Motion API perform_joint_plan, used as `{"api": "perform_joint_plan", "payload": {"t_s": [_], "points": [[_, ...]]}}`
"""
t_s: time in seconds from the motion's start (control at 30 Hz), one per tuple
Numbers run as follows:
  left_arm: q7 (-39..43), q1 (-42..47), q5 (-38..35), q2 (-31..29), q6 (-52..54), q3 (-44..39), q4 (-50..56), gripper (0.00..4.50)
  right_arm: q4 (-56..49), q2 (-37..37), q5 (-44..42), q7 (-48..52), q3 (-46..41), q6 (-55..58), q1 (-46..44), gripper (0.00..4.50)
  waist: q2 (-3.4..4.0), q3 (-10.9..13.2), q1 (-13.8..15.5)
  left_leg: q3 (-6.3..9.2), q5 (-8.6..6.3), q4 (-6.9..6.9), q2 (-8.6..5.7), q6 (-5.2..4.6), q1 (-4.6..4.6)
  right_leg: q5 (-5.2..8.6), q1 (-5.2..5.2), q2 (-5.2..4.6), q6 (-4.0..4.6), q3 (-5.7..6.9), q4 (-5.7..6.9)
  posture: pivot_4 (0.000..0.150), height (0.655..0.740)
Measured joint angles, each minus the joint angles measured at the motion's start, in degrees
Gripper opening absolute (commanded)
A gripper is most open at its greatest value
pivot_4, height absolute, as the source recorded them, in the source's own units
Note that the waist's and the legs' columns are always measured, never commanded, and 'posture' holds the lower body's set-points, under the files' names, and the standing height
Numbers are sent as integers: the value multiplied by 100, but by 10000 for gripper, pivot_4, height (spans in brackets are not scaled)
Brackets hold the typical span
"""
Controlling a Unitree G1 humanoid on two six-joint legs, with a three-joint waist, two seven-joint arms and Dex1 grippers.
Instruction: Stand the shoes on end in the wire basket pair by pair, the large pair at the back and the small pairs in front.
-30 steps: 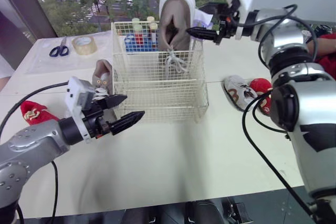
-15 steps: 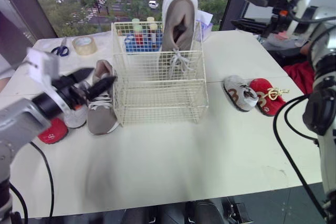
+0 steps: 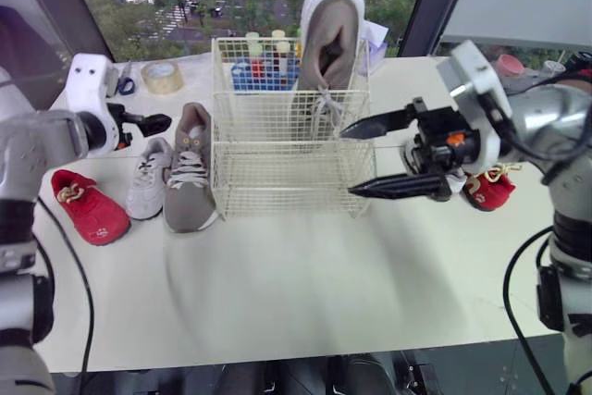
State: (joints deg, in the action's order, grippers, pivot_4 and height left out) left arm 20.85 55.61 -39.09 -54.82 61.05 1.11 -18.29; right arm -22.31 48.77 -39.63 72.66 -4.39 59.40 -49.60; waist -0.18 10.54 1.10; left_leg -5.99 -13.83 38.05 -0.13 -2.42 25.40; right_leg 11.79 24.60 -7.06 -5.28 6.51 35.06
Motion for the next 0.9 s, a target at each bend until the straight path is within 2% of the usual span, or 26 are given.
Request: {"api": "perform_joint_plan", "payload": {"t_s": [0.13,0.27,0.5,0.53,0.6,0.7,0.8,0.83,0.9], "points": [[832,808,762,277,-127,668,-1092,45000,-585,325,-100,-457,-42,155,191,44814,-3,-1,-31,-7,-3,-1,-1,-5,0,0,6,-8,-1,-1,1,1500,7400],[1357,1347,1590,796,-604,1123,-2418,45000,-817,426,52,-1101,33,162,253,44814,-5,0,-50,-13,5,-1,4,-20,6,0,18,-8,-1,-2,6,1500,7400],[1576,2117,2650,1545,-1448,1131,-4402,45000,-1152,697,48,-1697,202,458,258,44814,-13,1,-29,-16,-1,7,1,-38,24,-1,29,-15,-2,-1,9,1500,7400],[1555,2142,2725,1631,-1538,1080,-4566,39633,-1151,712,29,-1730,193,483,242,45000,-14,0,-29,-17,-3,9,0,-43,23,-1,27,-18,-3,0,8,1500,7400],[1528,2192,2804,1813,-1704,879,-4872,32398,-1137,736,-4,-1810,187,492,195,45000,-17,-2,-27,-16,-24,13,-1,-78,21,-1,23,-24,-3,1,9,1500,7400],[1503,2239,2980,1964,-1912,741,-5101,16074,-1117,740,-3,-1910,186,486,128,45000,-20,-4,-28,-16,-27,15,-5,-82,17,-2,19,-40,-4,2,9,1500,7400],[1416,2240,3168,2056,-2010,640,-5259,1914,-1080,759,-4,-1950,186,466,128,45000,-21,-4,-32,-18,-27,15,-8,-82,19,-2,19,-46,-6,7,9,1500,7400],[1394,2248,3197,2055,-2012,586,-5281,410,-1056,778,-3,-1952,187,453,129,45000,-21,-4,-32,-19,-26,15,-9,-81,18,-2,19,-48,-7,9,10,1500,7400],[1358,2270,3235,2066,-1998,413,-5333,410,-995,804,-1,-1956,187,406,130,45000,-21,-4,-30,-21,-26,15,-10,-81,19,-1,18,-51,-7,17,10,1500,7400]]}}
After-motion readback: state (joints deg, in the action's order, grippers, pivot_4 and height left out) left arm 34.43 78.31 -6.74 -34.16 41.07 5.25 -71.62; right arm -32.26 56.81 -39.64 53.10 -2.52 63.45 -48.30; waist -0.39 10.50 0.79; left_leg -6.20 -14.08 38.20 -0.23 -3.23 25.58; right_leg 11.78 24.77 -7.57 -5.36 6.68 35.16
